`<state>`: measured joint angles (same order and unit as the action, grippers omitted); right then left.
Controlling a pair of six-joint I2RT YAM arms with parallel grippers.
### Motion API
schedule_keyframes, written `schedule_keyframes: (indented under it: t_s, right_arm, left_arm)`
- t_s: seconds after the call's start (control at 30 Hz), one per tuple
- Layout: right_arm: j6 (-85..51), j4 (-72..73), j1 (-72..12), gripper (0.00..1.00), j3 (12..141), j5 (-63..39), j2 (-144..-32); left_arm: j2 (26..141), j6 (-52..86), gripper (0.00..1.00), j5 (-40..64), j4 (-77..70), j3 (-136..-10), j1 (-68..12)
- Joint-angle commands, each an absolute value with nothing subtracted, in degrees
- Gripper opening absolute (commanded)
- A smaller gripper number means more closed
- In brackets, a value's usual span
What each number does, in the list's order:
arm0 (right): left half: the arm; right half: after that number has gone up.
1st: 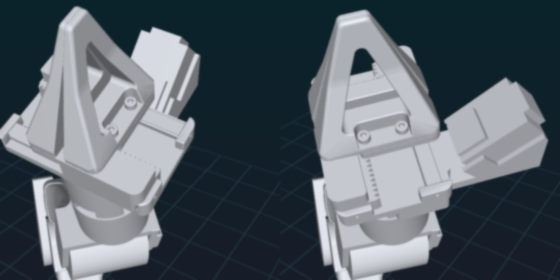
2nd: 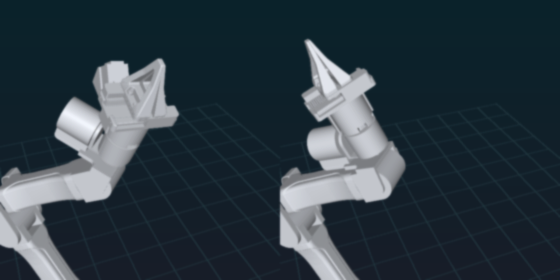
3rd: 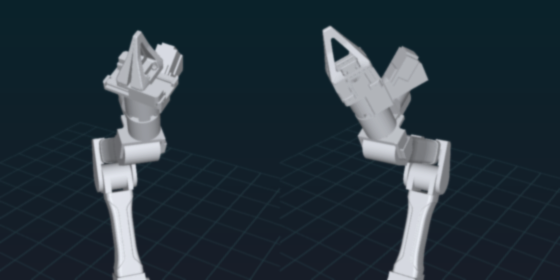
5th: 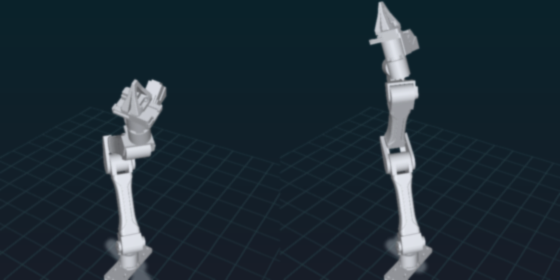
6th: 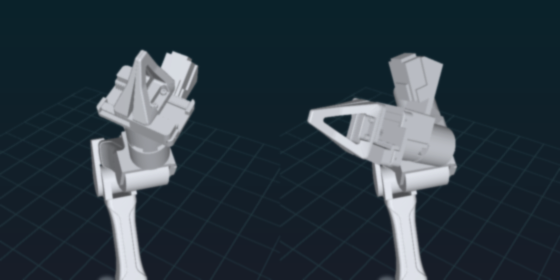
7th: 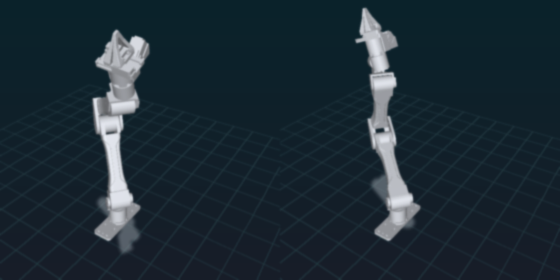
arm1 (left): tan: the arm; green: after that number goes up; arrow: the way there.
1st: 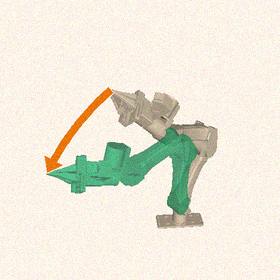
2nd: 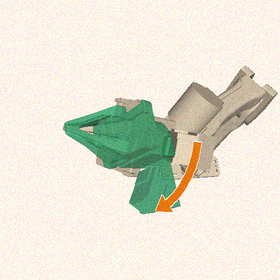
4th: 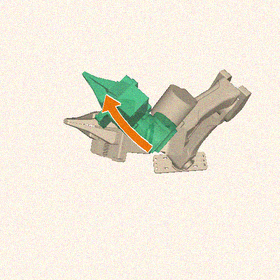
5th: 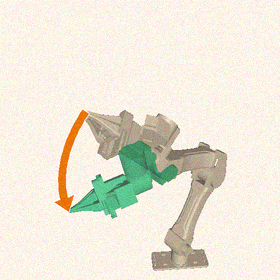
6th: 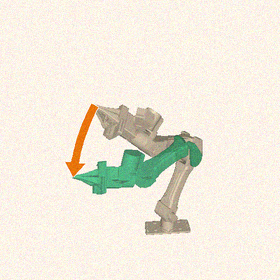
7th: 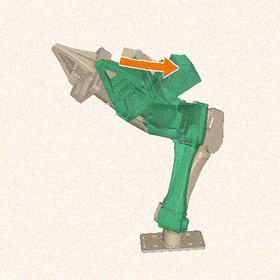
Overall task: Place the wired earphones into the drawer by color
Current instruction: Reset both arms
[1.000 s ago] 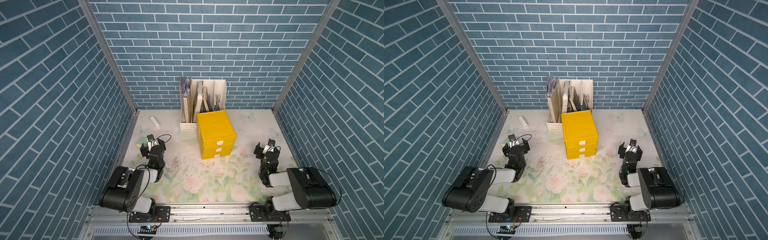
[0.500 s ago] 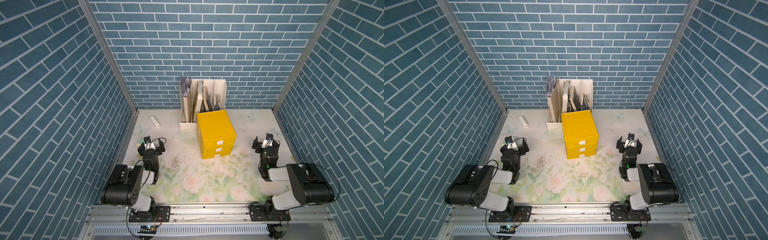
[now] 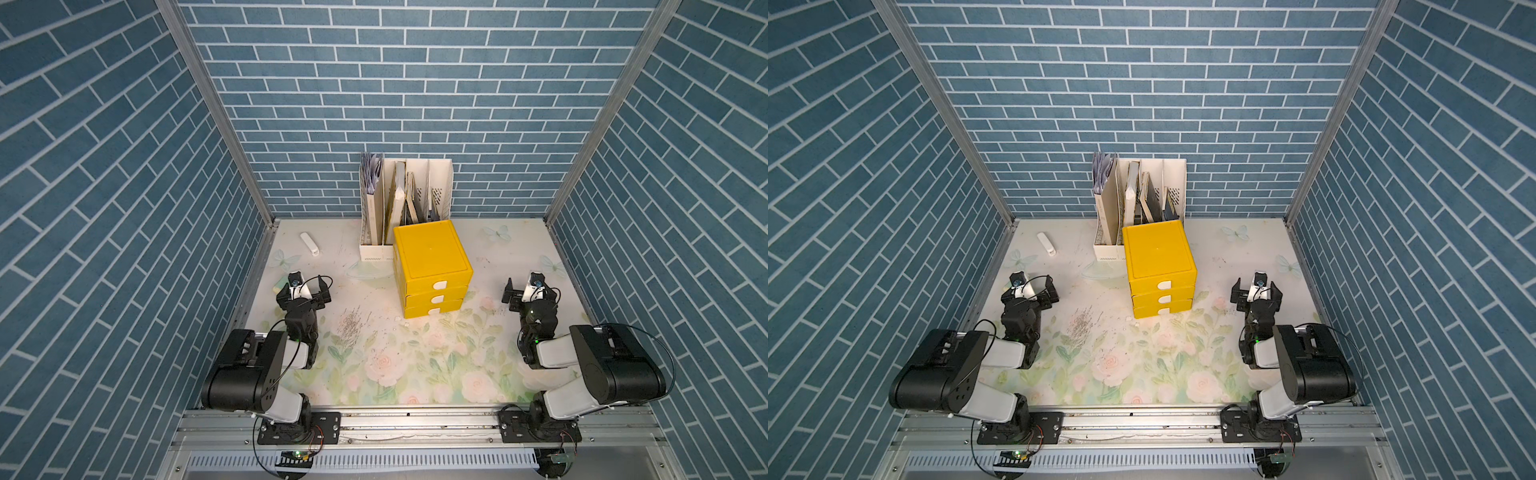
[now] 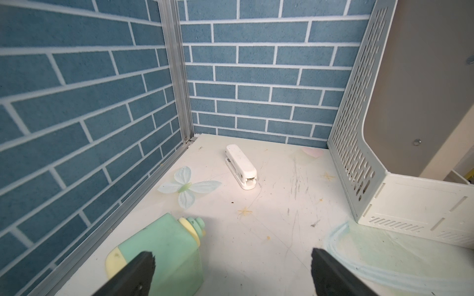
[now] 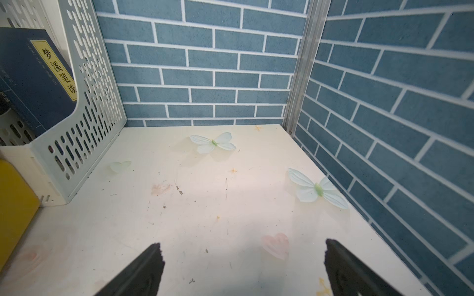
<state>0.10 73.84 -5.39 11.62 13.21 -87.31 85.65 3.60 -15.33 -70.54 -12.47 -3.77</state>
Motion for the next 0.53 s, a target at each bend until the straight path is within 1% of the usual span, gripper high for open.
schedule_keyframes:
  t_s: [0.0,0.5]
  right_arm:
    - [1.1,75.8,-5.2,1.00,11.3,12.8,-87.6]
    - [1.0,75.5,-4.6,1.00,11.5,11.5,-87.6]
  left_arm:
    - [85.8,3.1,1.00,-15.1,-71.5,-12.2,-3.6]
    - [85.8,3.1,1.00,-15.1,-71.5,-12.2,-3.6]
